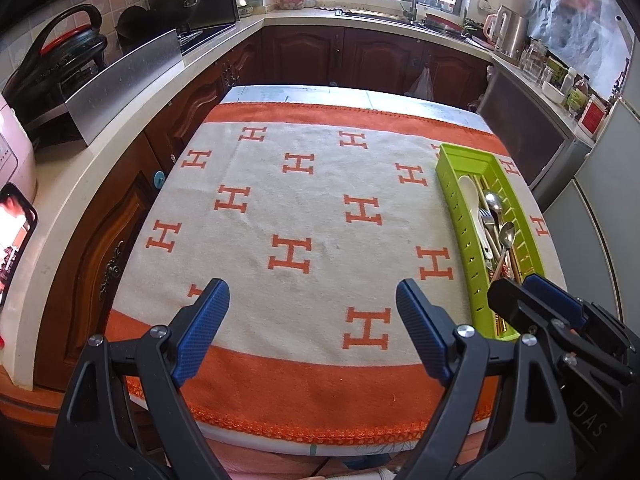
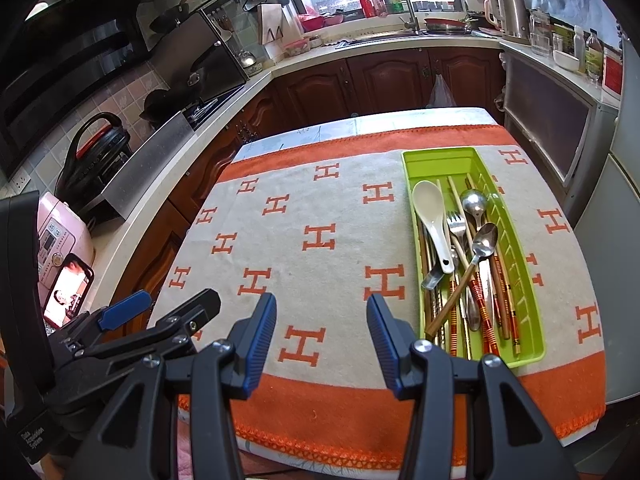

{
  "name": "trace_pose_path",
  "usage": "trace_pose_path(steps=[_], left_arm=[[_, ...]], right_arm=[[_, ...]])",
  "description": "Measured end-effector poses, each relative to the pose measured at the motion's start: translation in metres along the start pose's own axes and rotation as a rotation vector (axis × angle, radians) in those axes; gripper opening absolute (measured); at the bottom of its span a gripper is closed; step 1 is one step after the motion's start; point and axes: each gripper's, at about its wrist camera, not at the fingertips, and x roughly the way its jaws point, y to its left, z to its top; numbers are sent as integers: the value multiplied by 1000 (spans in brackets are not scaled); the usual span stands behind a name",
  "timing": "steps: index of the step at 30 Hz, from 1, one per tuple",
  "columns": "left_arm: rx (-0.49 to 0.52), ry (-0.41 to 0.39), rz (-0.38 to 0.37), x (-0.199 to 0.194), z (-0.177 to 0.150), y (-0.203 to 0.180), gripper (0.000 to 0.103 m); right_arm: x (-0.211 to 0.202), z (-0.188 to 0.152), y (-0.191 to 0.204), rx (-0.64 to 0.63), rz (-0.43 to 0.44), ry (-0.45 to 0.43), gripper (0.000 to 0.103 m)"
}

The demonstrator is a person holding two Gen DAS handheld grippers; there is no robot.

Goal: Organize utensils

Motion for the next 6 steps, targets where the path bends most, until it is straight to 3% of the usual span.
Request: trace_pose_path(steps=[6], left_arm=[[-7,11,-5,7,3,15,84]], right_arm=[[8,4,10,-7,-7,22,47]])
